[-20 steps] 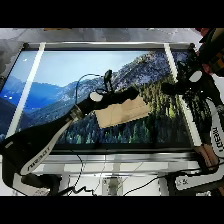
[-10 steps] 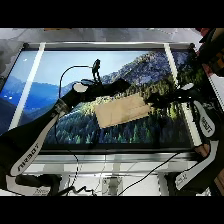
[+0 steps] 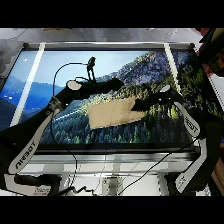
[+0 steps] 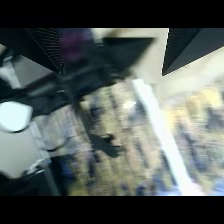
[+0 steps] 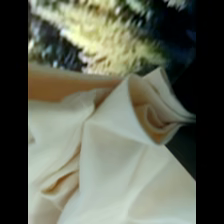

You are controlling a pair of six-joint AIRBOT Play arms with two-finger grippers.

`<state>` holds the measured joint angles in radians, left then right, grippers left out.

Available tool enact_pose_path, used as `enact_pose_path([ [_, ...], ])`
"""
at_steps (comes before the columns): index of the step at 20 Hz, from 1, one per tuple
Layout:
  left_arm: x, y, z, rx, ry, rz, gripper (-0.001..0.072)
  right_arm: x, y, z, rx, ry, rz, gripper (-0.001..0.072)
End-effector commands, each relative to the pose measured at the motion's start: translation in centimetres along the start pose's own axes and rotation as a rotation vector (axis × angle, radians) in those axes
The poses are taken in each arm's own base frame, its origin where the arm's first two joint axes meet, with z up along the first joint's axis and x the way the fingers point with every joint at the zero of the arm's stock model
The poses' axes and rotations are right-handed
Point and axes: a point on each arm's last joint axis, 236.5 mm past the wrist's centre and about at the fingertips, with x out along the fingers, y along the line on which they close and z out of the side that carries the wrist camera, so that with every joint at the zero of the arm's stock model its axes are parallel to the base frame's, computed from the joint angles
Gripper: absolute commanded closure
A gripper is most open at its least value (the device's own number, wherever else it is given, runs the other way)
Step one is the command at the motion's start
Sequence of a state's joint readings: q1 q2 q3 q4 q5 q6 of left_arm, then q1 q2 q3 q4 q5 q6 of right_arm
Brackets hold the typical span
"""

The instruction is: Fold the clothes and pants, and hang the long-sleeved shirts on hangers.

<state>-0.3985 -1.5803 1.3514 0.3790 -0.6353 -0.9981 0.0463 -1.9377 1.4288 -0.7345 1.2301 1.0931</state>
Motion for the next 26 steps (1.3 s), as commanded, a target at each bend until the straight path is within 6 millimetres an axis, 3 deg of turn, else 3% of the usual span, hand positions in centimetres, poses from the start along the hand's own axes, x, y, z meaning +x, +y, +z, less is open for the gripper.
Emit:
enact_pose_path([
  [1, -2.9, 3.9, -1.1, 0.183, 0.123, 0.106, 0.0011, -0.4, 2.8, 1.0, -0.093, -0.021, 0.011, 0.0697],
  [4, -7.6, 6.1, -1.5, 0.339, 0.238, 0.217, 0.0025, -5.8, 4.2, 3.6, -0.142, -0.156, -0.034, 0.0698],
  [6, -11.3, 6.7, -0.6, 0.425, 0.262, 0.306, 0.0237, -11.4, 4.7, 4.6, -0.147, -0.265, -0.091, 0.0697],
  [9, -17.0, 6.3, 1.9, 0.554, 0.232, 0.434, 0.0677, -20.4, 3.3, 3.3, -0.089, -0.379, -0.250, 0.0697],
  [11, -20.4, 5.3, 3.6, 0.611, 0.181, 0.497, 0.0697, -26.8, 1.5, 0.7, 0.010, -0.448, -0.394, 0.0698],
  [15, -24.9, 2.6, 5.9, 0.659, 0.068, 0.545, 0.0696, -39.1, -1.4, -7.5, 0.280, -0.628, -0.650, 0.0697],
  [20, -25.6, 1.9, 6.1, 0.669, 0.047, 0.548, 0.0697, -50.0, -2.9, -19.4, 0.547, -0.812, -0.962, 0.0697],
  [23, -25.6, 1.8, 6.1, 0.669, 0.047, 0.548, 0.0696, -53.8, -3.7, -28.1, 0.766, -0.825, -1.146, 0.0697],
  [26, -25.6, 1.8, 6.1, 0.669, 0.046, 0.548, 0.0696, -54.7, -4.0, -35.0, 0.996, -0.807, -1.205, 0.0697],
])
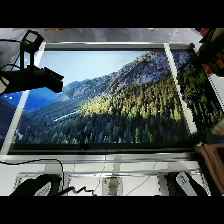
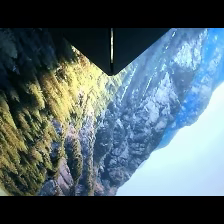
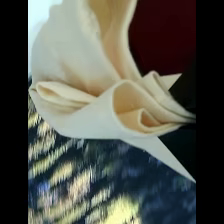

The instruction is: Fold the clothes and pants, and hang the long-sleeved shirts on hangers.

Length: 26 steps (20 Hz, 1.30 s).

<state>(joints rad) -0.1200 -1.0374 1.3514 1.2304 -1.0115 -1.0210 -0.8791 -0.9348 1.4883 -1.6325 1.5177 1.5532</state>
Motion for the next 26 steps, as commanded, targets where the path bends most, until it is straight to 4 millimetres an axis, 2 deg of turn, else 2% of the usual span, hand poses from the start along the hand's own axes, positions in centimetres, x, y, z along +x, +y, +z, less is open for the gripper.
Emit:
enact_pose_path([
  [1, -0.1, 0.1, 0.0, 0.002, -0.001, 0.005, 0.0696, -2.4, -9.2, -3.9, 0.184, 0.084, -0.257, 0.0697],
  [3, -0.1, 0.1, 0.0, 0.002, -0.001, 0.005, 0.0696, -3.3, -12.5, -6.2, 0.272, 0.145, -0.344, 0.0697],
  [6, -0.1, 0.1, 0.0, 0.002, -0.001, 0.004, 0.0696, -4.7, -15.1, -8.5, 0.385, 0.183, -0.408, 0.0698],
  [9, -0.1, 0.1, 0.0, 0.002, -0.001, 0.005, 0.0696, -5.7, -16.5, -9.8, 0.450, 0.191, -0.447, 0.0697],
  [14, -0.1, 0.1, 0.0, 0.002, -0.001, 0.005, 0.0696, -6.0, -17.4, -10.0, 0.464, 0.183, -0.480, 0.0694],
  [15, -0.1, 0.1, 0.0, 0.002, -0.001, 0.005, 0.0696, -6.1, -17.6, -9.9, 0.463, 0.180, -0.487, 0.0630],
  [17, -0.1, 0.1, 0.0, 0.002, -0.001, 0.005, 0.0696, -6.2, -18.0, -9.6, 0.459, 0.165, -0.500, 0.0299],
  [18, -0.1, 0.1, 0.0, 0.002, -0.001, 0.005, 0.0697, -6.2, -18.1, -9.5, 0.457, 0.157, -0.504, 0.0183],
  [19, -0.1, 0.1, 0.0, 0.002, -0.001, 0.005, 0.0696, -6.2, -18.2, -9.3, 0.455, 0.151, -0.505, 0.0144],
  [22, -0.1, 0.1, 0.0, 0.002, -0.001, 0.005, 0.0696, -5.9, -18.1, -8.4, 0.453, 0.114, -0.490, 0.0149],
  [23, -0.1, 0.1, 0.0, 0.002, -0.001, 0.005, 0.0696, -5.4, -17.4, -8.0, 0.465, 0.099, -0.451, 0.0206],
  [24, -0.1, 0.1, 0.0, 0.002, -0.001, 0.005, 0.0696, -4.5, -15.8, -6.9, 0.483, 0.071, -0.367, 0.0515],
  [25, -0.1, 0.1, 0.0, 0.002, -0.001, 0.005, 0.0696, -3.4, -13.9, -5.7, 0.483, 0.045, -0.266, 0.0676],
  [26, -0.1, 0.1, 0.0, 0.002, -0.001, 0.004, 0.0696, -2.3, -11.4, -4.1, 0.476, 0.017, -0.141, 0.0697],
])
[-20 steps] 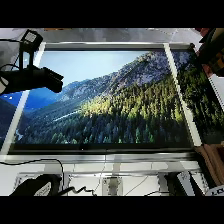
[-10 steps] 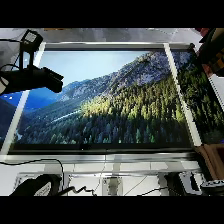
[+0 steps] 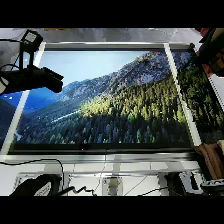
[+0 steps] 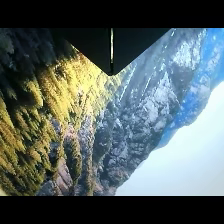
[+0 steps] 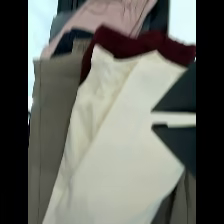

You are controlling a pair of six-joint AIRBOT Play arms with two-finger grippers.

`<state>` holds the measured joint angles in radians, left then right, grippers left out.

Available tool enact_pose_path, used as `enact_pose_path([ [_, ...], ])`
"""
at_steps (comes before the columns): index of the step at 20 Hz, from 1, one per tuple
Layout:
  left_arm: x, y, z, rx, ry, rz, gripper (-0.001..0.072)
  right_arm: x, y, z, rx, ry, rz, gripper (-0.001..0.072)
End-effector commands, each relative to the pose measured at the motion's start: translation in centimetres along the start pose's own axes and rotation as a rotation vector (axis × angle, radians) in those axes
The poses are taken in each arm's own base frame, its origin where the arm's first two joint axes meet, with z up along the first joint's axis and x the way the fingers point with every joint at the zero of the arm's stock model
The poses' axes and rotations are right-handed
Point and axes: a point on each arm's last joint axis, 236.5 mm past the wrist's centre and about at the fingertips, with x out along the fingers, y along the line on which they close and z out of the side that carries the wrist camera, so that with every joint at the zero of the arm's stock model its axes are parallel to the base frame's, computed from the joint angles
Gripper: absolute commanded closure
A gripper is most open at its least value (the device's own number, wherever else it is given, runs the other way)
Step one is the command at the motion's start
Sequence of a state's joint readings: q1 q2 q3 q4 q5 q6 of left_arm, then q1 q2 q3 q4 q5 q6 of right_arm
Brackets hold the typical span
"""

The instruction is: Fold the clothes and pants, and hang the long-sleeved shirts on hangers.

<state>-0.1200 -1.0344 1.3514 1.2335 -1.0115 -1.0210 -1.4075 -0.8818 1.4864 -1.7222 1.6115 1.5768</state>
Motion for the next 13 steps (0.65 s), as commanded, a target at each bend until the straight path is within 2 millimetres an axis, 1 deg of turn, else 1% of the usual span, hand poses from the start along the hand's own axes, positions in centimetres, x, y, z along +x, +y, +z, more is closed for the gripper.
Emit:
enact_pose_path([
  [1, 0.0, 0.1, 0.0, 0.000, 0.000, 0.001, 0.0696, -0.4, 8.6, 0.5, -0.031, -0.003, 0.347, 0.0698],
  [2, 0.0, 0.0, 0.0, 0.000, 0.000, 0.001, 0.0696, -0.8, 10.8, 0.4, -0.084, 0.000, 0.409, 0.0699],
  [4, 0.0, 0.1, 0.0, 0.000, 0.000, 0.001, 0.0696, -1.8, 14.5, 0.4, -0.209, -0.040, 0.472, 0.0699],
  [6, 0.0, 0.1, 0.0, 0.000, 0.000, 0.001, 0.0696, -3.8, 19.1, -0.3, -0.382, -0.104, 0.563, 0.0699],
  [8, 0.0, 0.1, 0.0, 0.000, 0.000, 0.001, 0.0696, -6.3, 23.7, -1.8, -0.524, -0.163, 0.661, 0.0699],
  [9, 0.0, 0.1, 0.0, 0.000, 0.000, 0.001, 0.0696, -7.6, 25.6, -2.7, -0.596, -0.193, 0.694, 0.0699],
  [11, 0.0, 0.1, 0.0, 0.000, 0.000, 0.001, 0.0696, -9.5, 28.3, -4.6, -0.732, -0.251, 0.718, 0.0699],
  [13, 0.0, 0.1, 0.0, 0.000, 0.000, 0.001, 0.0696, -11.3, 30.7, -7.1, -0.853, -0.279, 0.759, 0.0699],
])
